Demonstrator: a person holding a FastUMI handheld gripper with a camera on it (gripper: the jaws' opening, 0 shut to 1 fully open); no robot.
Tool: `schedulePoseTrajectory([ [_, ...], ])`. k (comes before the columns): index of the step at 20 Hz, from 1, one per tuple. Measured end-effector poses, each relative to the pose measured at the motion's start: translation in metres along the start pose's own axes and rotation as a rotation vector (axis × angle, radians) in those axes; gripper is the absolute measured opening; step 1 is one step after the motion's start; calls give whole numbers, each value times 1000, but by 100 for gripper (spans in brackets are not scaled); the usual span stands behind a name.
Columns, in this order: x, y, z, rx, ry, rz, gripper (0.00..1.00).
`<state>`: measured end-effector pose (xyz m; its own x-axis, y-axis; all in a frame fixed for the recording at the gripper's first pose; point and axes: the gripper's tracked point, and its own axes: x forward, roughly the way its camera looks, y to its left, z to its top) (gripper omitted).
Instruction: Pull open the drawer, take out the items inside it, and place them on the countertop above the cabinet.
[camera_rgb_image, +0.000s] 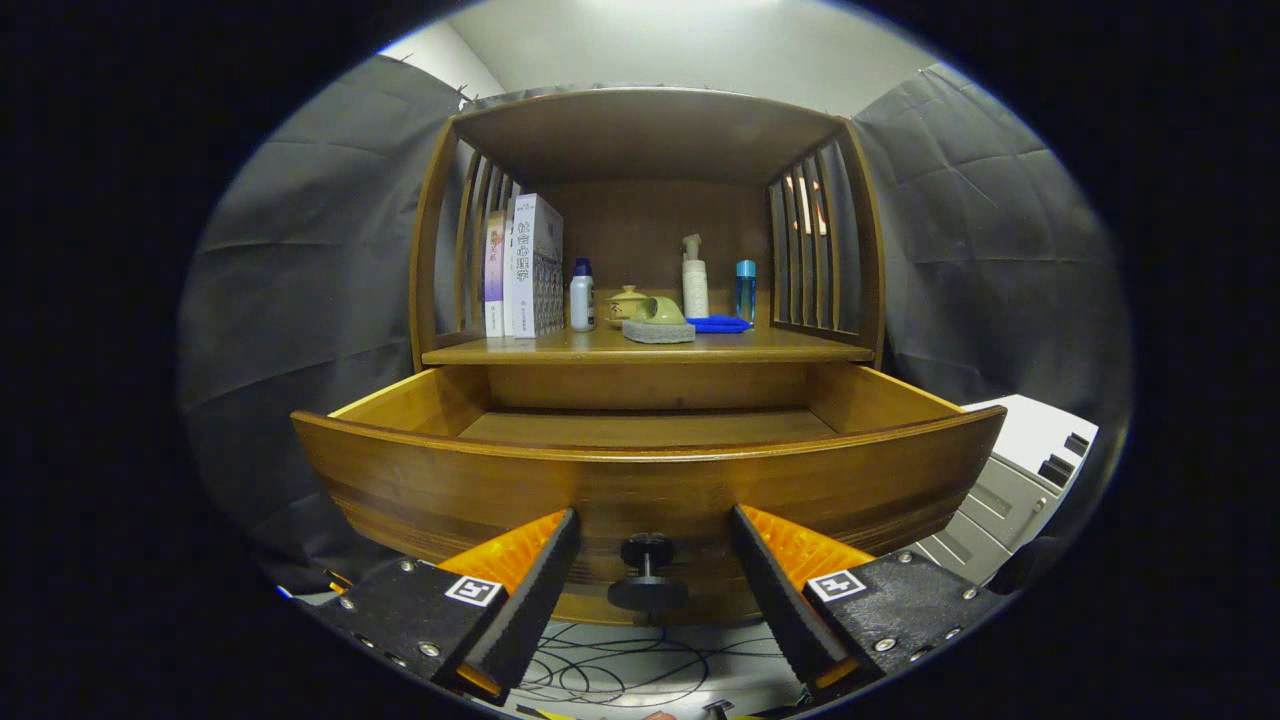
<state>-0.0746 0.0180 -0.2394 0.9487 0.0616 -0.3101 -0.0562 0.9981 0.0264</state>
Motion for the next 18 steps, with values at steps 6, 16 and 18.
schedulePoseTrajectory([
  [6, 28, -3, 15, -3, -20, 12, 95],
  [16, 95, -4, 32, -2, -31, 17, 95],
  [18, 109, -6, 36, -6, -38, 24, 95],
])
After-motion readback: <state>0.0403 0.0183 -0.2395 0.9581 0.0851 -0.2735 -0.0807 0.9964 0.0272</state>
